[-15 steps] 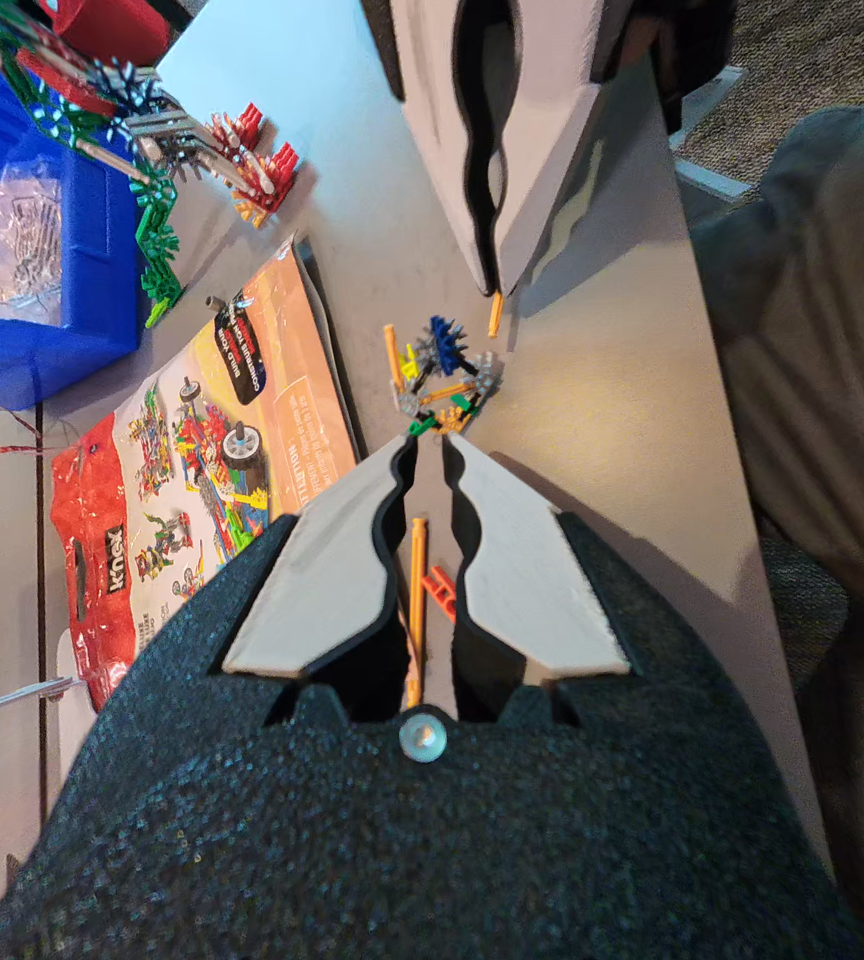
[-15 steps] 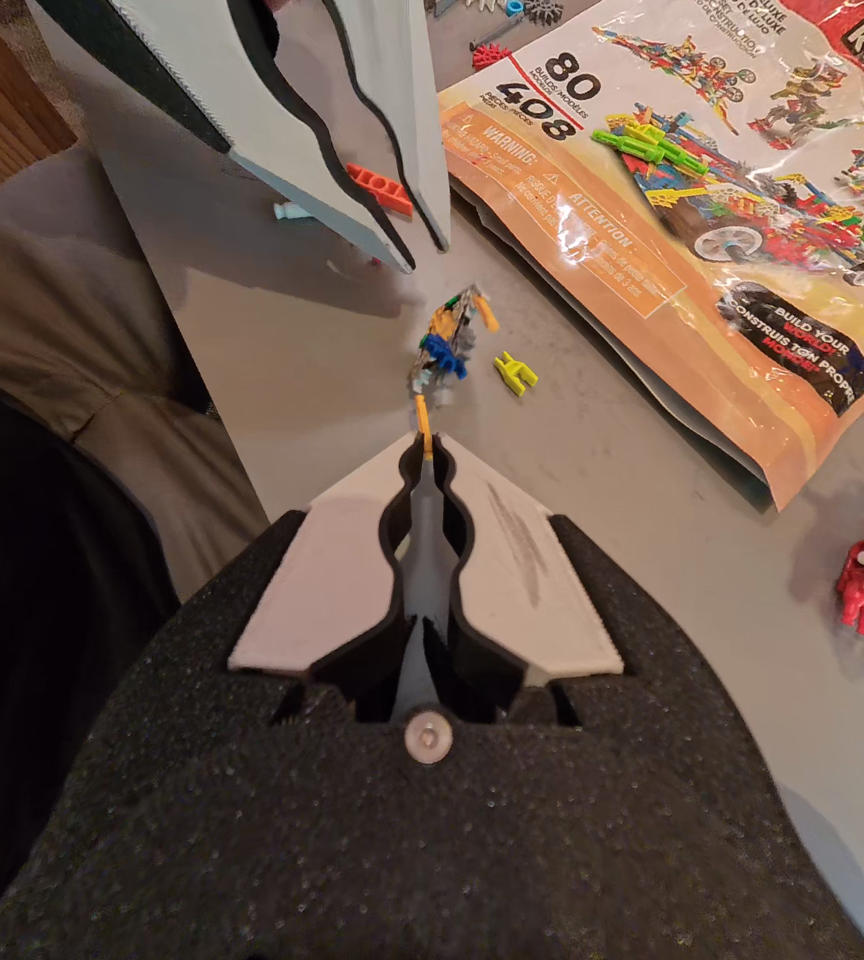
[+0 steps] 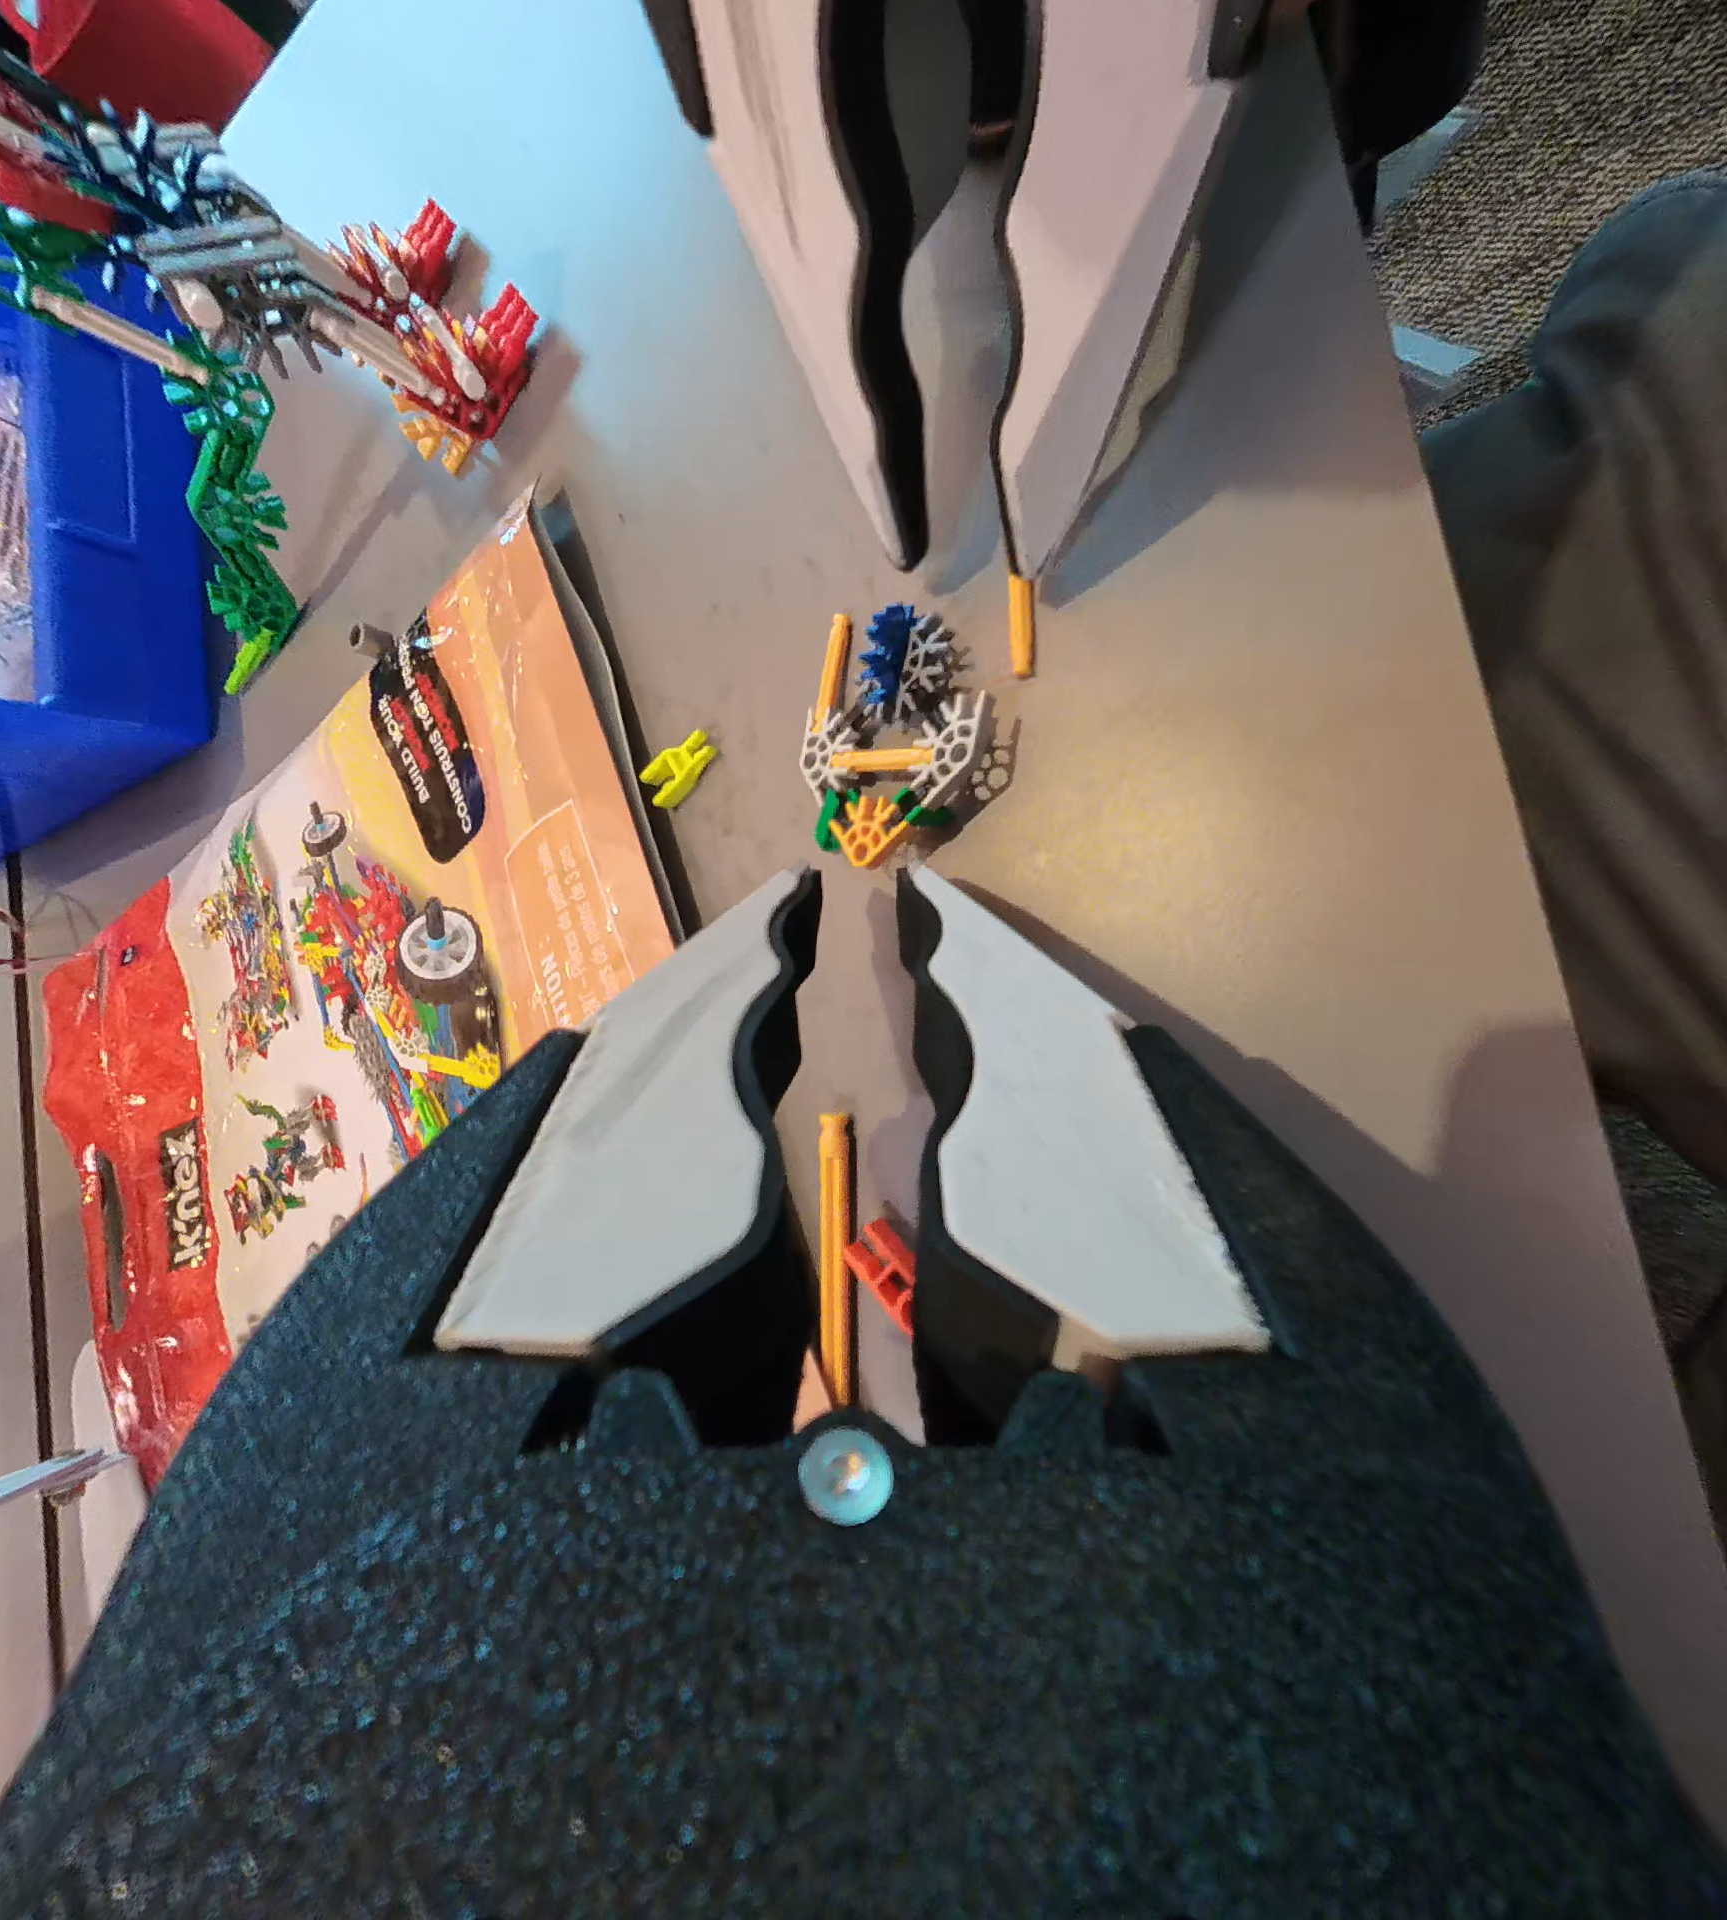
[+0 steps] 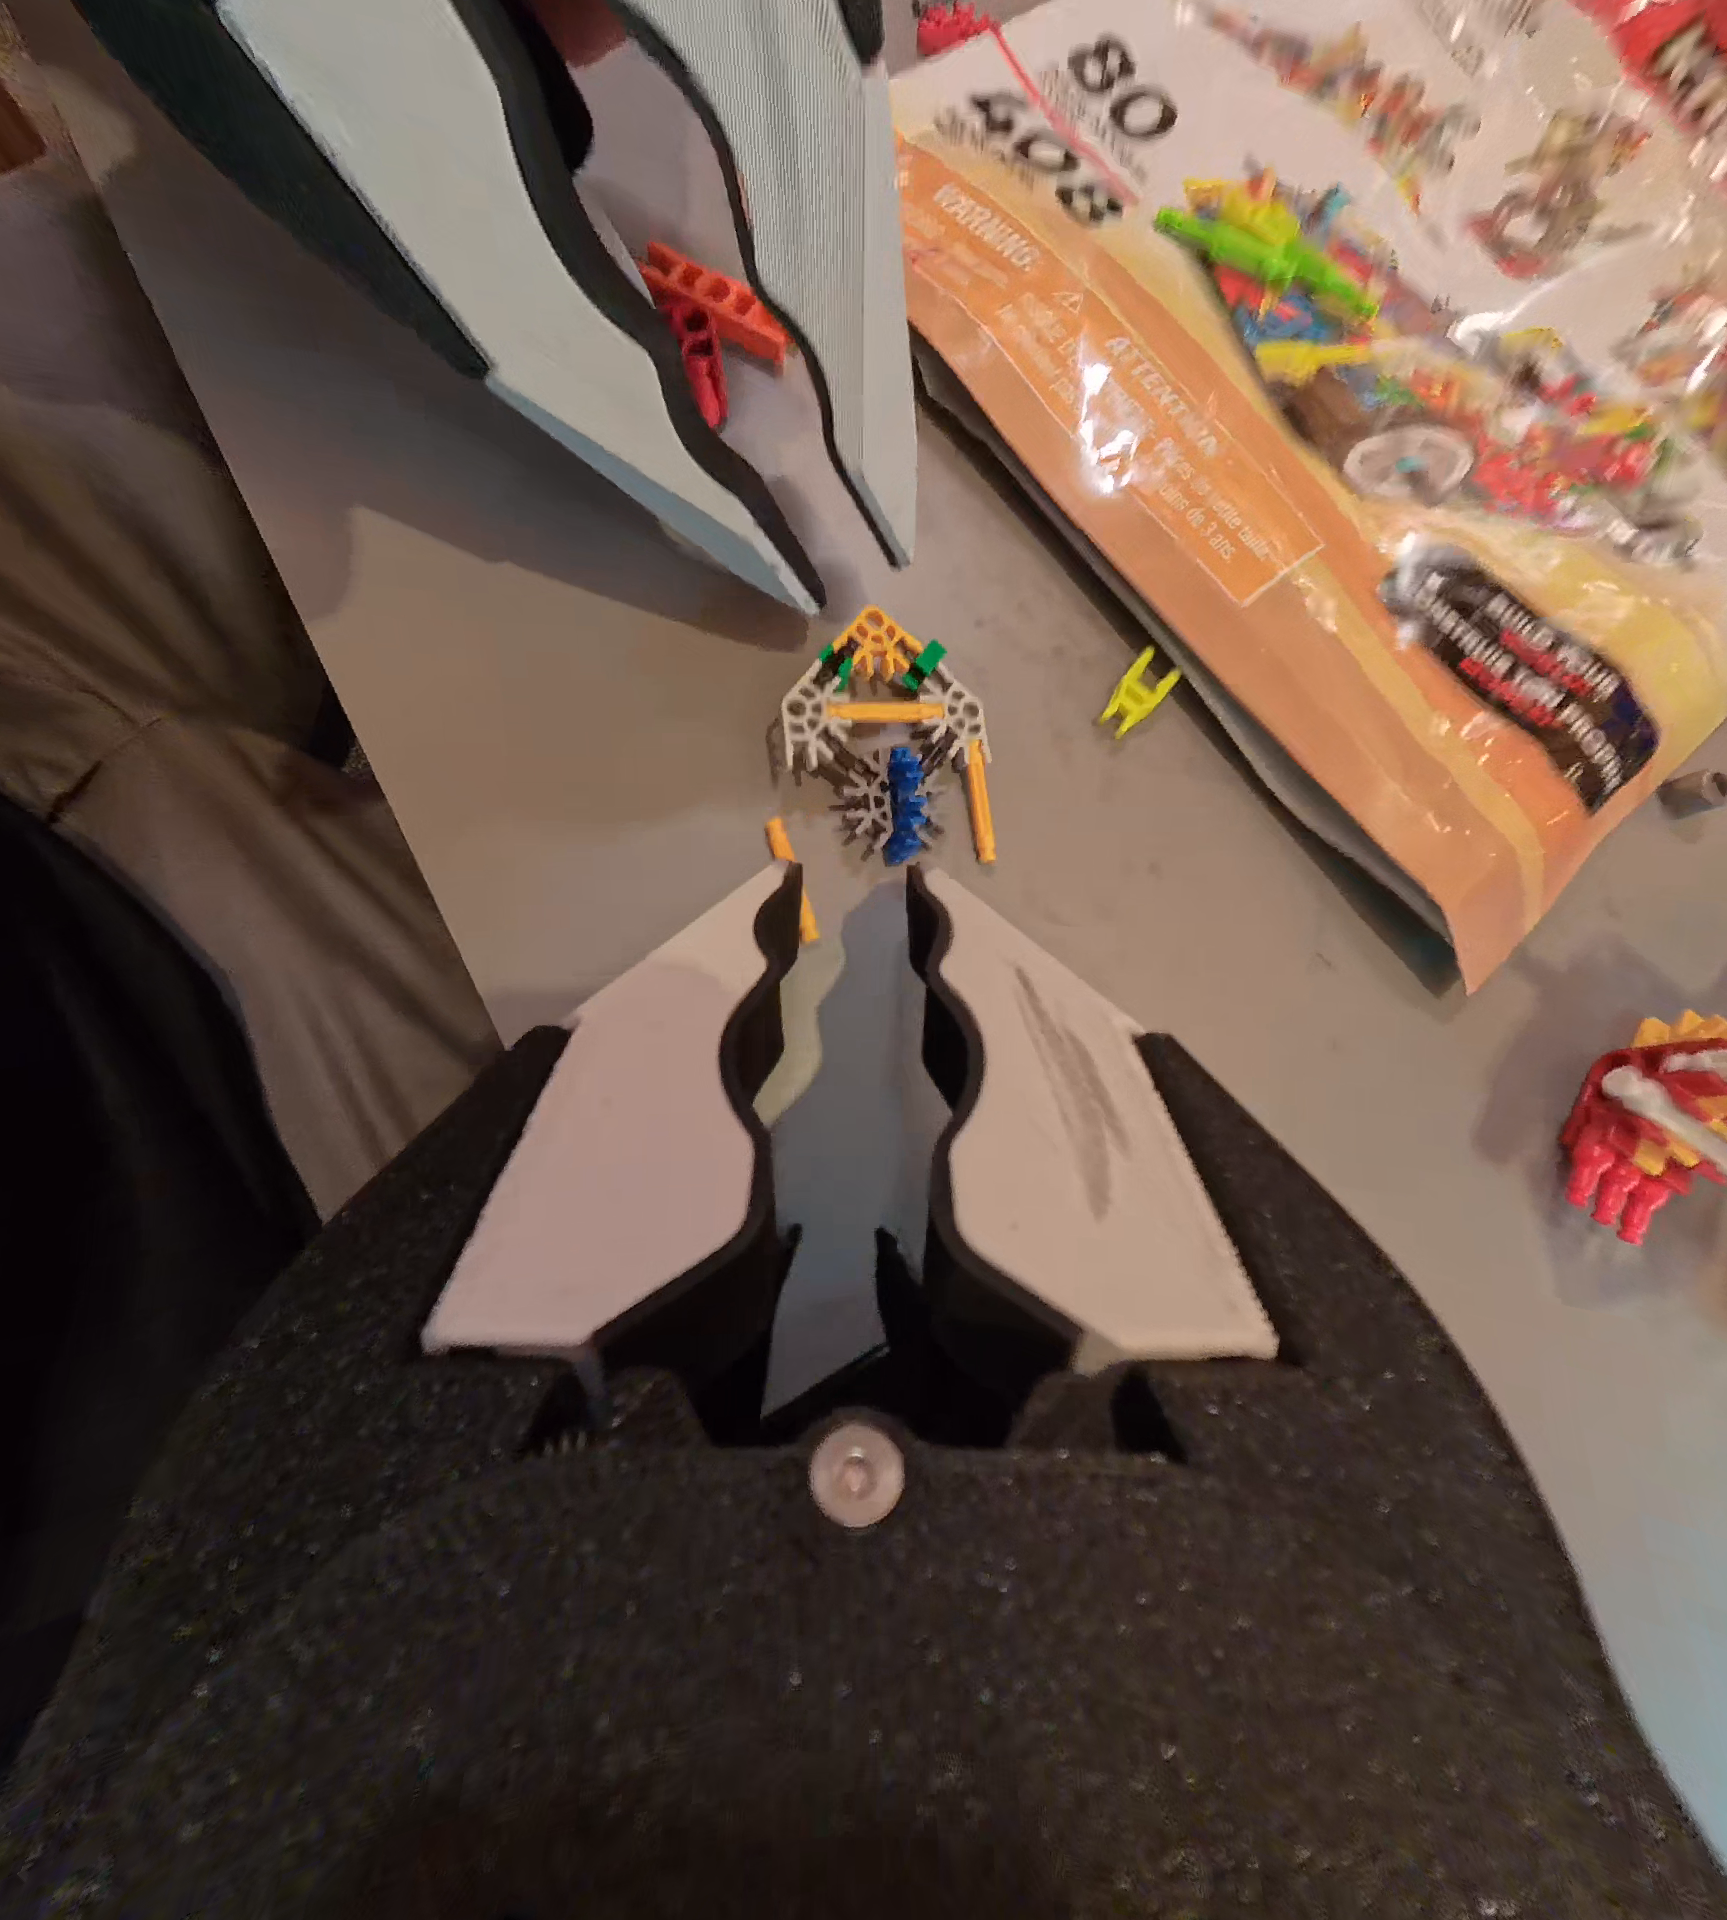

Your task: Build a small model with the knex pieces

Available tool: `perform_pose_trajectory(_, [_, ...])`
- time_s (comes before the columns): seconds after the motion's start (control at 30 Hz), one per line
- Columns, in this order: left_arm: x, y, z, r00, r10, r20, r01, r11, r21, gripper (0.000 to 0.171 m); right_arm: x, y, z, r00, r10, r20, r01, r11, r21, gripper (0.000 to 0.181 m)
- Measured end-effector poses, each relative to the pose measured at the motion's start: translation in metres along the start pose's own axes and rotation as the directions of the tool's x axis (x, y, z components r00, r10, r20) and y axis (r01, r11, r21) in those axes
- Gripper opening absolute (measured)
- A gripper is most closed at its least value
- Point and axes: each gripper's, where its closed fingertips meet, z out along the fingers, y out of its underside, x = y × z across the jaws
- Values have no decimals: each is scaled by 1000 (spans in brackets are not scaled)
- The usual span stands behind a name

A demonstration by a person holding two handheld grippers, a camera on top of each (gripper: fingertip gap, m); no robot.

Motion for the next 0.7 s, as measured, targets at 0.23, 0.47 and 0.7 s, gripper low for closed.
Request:
perform_pose_trajectory(0.23, [1,-4,5,994,84,70,-85,996,7,7,1,-23,8,991,-129,-34,131,989,67,15])
perform_pose_trajectory(0.47, [-3,-7,11,989,118,86,-119,993,5,0,11,-13,18,996,-90,10,90,996,13,0])
perform_pose_trajectory(0.7, [0,-6,23,979,189,71,-186,981,-46,0,15,-16,11,998,-45,52,42,997,58,0])
